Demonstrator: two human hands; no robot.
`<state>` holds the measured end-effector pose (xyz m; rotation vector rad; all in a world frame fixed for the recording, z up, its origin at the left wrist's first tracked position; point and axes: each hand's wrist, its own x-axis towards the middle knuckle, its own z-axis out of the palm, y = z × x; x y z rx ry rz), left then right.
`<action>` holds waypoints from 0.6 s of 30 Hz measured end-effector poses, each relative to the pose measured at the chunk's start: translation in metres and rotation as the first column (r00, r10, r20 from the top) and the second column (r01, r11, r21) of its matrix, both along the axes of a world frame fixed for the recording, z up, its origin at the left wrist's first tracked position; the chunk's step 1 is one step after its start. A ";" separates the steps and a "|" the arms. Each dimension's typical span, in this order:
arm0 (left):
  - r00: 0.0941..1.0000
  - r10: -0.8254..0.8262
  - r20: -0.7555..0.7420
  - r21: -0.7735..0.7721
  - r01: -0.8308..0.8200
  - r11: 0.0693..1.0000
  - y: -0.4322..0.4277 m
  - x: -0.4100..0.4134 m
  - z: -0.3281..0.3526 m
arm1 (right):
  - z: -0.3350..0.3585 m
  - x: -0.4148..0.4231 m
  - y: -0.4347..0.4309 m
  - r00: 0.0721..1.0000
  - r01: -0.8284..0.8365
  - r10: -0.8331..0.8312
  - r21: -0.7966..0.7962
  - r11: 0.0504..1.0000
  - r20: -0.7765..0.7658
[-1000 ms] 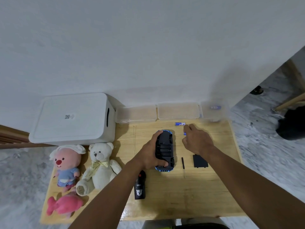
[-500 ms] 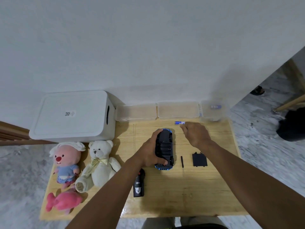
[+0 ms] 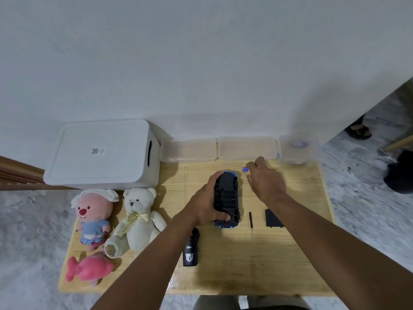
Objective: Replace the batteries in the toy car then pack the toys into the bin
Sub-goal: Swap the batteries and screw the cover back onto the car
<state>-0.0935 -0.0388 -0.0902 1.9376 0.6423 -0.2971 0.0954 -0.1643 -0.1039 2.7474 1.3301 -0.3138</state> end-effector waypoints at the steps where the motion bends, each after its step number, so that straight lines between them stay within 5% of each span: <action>1: 1.000 0.003 0.001 -0.006 -0.003 1.000 0.001 0.000 0.000 | -0.001 0.001 0.000 1.000 0.001 -0.001 0.005 1.000 -0.006; 6: 1.000 -0.002 0.013 -0.066 0.002 0.998 0.003 0.000 -0.002 | -0.001 0.003 -0.005 0.999 -0.008 0.010 0.036 0.999 -0.050; 11: 0.999 0.029 0.038 -0.135 -0.023 0.991 0.005 -0.005 0.000 | 0.015 0.006 -0.012 0.886 0.289 -0.183 0.199 0.936 -0.426; 18: 0.996 0.063 0.061 -0.101 -0.057 0.993 0.008 0.006 0.029 | 0.066 0.000 -0.012 0.759 0.410 -0.025 0.448 0.794 -0.651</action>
